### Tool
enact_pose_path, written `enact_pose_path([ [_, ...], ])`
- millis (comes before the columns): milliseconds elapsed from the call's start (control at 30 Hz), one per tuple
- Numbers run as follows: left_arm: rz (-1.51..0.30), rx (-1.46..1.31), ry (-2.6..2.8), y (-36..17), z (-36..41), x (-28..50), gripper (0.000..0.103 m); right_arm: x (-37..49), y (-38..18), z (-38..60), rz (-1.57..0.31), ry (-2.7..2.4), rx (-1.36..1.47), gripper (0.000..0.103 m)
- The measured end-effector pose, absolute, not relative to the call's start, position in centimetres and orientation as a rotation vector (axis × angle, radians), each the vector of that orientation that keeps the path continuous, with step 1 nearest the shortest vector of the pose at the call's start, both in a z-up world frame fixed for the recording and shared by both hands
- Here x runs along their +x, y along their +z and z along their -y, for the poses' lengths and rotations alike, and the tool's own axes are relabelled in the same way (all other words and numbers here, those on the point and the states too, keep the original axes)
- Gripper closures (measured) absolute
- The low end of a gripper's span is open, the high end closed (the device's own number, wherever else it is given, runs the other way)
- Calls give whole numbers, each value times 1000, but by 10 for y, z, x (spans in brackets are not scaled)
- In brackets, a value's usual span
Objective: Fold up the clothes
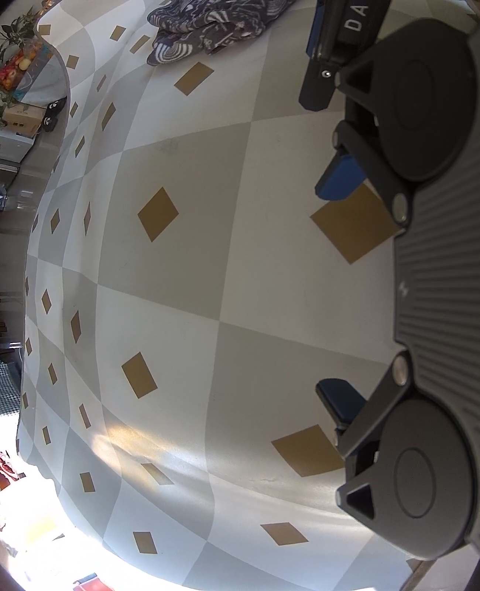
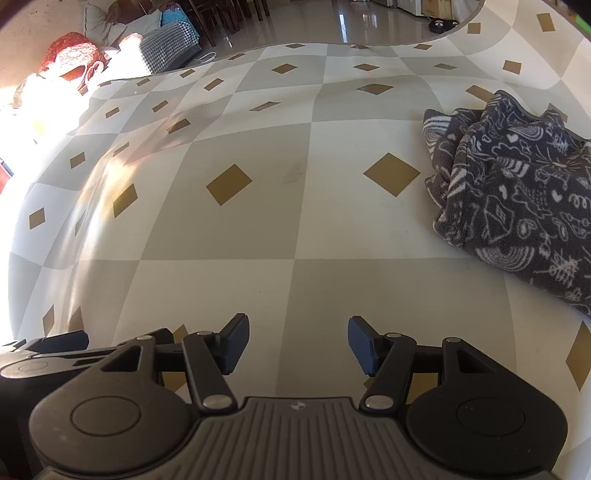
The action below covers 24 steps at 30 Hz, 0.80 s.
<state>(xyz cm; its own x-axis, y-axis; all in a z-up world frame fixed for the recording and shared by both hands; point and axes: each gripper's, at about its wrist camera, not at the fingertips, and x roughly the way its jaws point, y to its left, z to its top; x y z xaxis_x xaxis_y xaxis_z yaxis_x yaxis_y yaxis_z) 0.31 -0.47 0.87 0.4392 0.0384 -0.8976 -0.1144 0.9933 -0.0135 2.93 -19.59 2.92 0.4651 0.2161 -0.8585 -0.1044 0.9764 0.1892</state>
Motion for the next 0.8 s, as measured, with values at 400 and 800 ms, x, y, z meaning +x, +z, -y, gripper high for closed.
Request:
enact_pose_path([
  [400, -1115, -59, 115, 1, 15, 21, 0, 43, 19, 201, -1061, 179, 120, 44],
  [800, -1061, -77, 143, 10, 11, 44, 0, 73, 9, 201, -974, 198, 75, 43],
])
